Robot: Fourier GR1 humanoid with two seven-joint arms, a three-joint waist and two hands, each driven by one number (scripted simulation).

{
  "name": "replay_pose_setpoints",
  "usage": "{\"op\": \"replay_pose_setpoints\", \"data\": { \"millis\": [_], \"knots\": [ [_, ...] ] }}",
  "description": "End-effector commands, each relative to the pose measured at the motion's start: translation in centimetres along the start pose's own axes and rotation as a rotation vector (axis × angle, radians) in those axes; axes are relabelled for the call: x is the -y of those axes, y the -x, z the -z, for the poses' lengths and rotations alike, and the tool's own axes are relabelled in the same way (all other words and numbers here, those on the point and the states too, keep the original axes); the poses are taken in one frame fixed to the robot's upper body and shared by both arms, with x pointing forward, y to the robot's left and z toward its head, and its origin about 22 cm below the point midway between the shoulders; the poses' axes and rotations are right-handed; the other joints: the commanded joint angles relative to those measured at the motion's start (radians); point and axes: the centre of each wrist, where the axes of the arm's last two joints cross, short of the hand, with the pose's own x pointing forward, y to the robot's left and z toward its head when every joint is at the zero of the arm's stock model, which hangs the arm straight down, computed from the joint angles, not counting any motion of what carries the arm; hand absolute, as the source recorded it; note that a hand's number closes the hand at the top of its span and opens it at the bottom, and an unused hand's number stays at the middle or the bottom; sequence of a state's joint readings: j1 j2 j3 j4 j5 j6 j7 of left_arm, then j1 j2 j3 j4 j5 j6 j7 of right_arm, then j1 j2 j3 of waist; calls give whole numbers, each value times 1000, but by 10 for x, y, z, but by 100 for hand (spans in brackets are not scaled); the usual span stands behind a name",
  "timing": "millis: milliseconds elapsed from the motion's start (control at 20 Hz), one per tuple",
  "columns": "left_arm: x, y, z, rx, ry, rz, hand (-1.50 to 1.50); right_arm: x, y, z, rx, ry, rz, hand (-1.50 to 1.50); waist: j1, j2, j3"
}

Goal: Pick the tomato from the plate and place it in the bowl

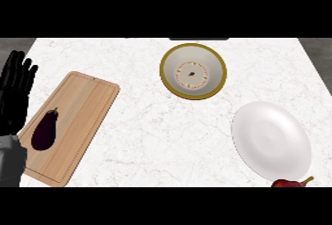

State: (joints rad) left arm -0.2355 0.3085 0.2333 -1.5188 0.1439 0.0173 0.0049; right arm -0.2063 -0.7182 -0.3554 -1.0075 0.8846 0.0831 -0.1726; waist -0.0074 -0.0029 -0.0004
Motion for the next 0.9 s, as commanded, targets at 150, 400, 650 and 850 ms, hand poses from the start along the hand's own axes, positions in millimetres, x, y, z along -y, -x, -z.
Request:
{"op": "replay_pose_setpoints", "data": {
  "millis": [150,400,650,850],
  "knots": [
    [-4,9,2,-10,-31,11,0,66,-42,-13,209,162,104,150,-15,-3,-2],
    [-5,-5,12,-3,-6,5,0,111,-75,-24,336,218,260,150,-10,-2,-1],
    [-5,2,12,-12,0,11,0,135,-137,-33,437,201,426,150,-1,-1,-2],
    [-2,9,8,-5,24,-10,0,147,-176,-31,418,144,462,150,9,2,-1]
  ]
}}
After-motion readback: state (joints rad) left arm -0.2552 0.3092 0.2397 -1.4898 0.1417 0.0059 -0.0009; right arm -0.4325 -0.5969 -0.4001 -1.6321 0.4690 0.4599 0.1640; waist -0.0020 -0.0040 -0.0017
